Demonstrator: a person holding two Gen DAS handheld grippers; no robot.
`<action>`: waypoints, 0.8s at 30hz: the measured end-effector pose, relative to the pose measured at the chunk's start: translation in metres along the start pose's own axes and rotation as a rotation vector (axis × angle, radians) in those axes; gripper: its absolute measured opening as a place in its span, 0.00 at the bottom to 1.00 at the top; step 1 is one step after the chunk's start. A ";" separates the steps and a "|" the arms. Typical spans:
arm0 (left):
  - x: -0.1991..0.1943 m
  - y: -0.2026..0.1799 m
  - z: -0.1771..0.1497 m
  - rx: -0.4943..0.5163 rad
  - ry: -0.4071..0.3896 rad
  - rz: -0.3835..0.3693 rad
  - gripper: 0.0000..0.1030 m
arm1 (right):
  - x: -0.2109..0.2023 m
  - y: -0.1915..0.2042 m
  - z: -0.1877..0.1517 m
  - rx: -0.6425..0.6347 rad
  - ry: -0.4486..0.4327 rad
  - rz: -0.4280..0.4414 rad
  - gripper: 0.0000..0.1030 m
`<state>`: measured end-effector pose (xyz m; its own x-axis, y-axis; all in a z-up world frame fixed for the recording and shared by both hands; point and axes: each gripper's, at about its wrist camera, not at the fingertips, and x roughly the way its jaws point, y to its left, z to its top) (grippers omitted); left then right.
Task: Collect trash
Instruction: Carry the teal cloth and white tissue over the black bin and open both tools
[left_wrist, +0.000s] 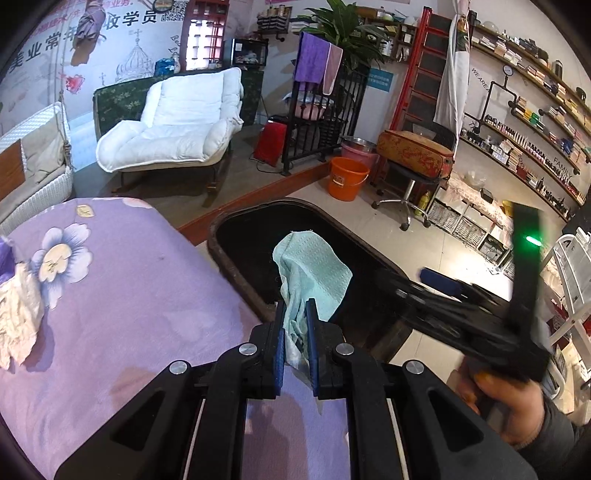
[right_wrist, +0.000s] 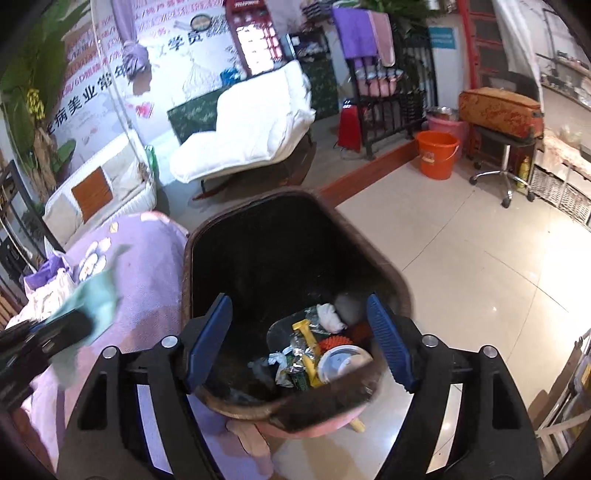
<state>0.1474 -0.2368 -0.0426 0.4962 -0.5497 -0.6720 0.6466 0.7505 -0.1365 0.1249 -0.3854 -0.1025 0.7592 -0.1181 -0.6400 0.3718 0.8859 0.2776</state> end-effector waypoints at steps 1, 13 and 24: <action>0.006 -0.002 0.003 0.002 0.009 -0.004 0.11 | -0.006 -0.003 -0.001 0.003 -0.010 -0.005 0.76; 0.069 -0.015 0.018 -0.011 0.132 -0.041 0.11 | -0.052 -0.041 -0.015 0.049 -0.097 -0.101 0.83; 0.101 -0.025 0.027 -0.005 0.187 -0.024 0.63 | -0.056 -0.072 -0.016 0.128 -0.107 -0.141 0.85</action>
<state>0.1973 -0.3210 -0.0878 0.3640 -0.4901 -0.7920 0.6539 0.7400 -0.1574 0.0468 -0.4354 -0.0985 0.7449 -0.2895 -0.6011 0.5377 0.7939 0.2840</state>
